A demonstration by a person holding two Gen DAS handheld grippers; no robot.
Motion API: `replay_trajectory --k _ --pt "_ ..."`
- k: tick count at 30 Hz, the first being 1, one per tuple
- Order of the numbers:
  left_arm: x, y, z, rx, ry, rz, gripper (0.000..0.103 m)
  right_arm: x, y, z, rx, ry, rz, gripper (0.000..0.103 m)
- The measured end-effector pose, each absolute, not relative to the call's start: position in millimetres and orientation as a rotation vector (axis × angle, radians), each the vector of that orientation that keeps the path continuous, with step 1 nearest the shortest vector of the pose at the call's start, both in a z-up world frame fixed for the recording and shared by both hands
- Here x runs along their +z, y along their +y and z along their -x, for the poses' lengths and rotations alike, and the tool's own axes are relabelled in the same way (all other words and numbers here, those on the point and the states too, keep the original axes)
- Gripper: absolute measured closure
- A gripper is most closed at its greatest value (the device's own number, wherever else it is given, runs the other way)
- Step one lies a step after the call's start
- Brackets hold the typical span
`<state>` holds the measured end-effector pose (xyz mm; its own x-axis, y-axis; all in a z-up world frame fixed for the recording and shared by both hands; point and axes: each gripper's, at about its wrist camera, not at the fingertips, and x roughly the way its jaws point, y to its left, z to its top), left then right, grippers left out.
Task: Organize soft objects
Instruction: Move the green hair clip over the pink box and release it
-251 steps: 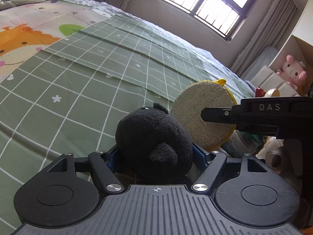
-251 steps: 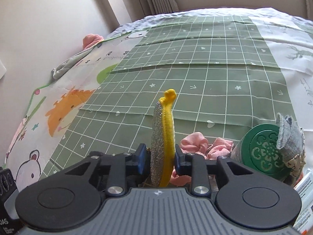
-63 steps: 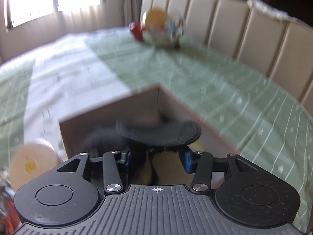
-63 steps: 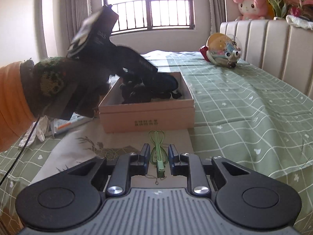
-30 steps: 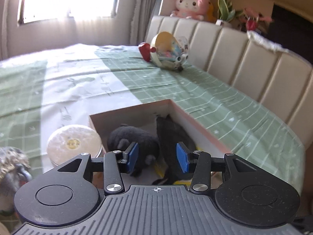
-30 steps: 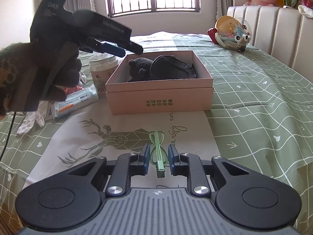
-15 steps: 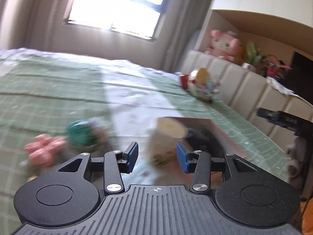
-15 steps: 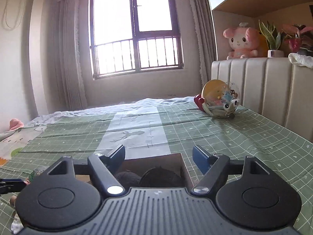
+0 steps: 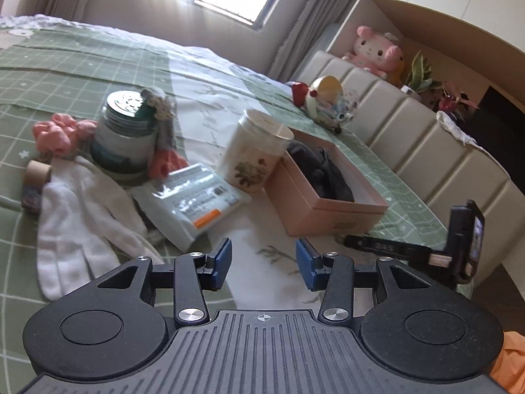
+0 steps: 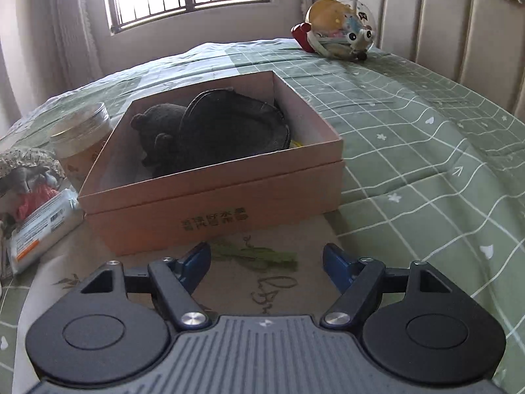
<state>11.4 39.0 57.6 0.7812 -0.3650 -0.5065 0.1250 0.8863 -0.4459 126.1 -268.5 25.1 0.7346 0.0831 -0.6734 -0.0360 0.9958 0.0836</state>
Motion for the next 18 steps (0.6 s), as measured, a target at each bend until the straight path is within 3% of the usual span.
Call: replay_trajectory --k 5,7,18 --pt "48 20 -15 -0.318 0.65 0.394 0.056 16 -237 -131 -0.031 0.718 0.021 0.028" --pt "43 15 -18 -0.327 0.667 0.395 0.056 18 -239 -131 -0.023 0.727 0.02 0.034" --pt "35 5 -20 -0.345 0.716 0.387 0.056 38 -259 -83 0.136 0.714 0.045 0.035"
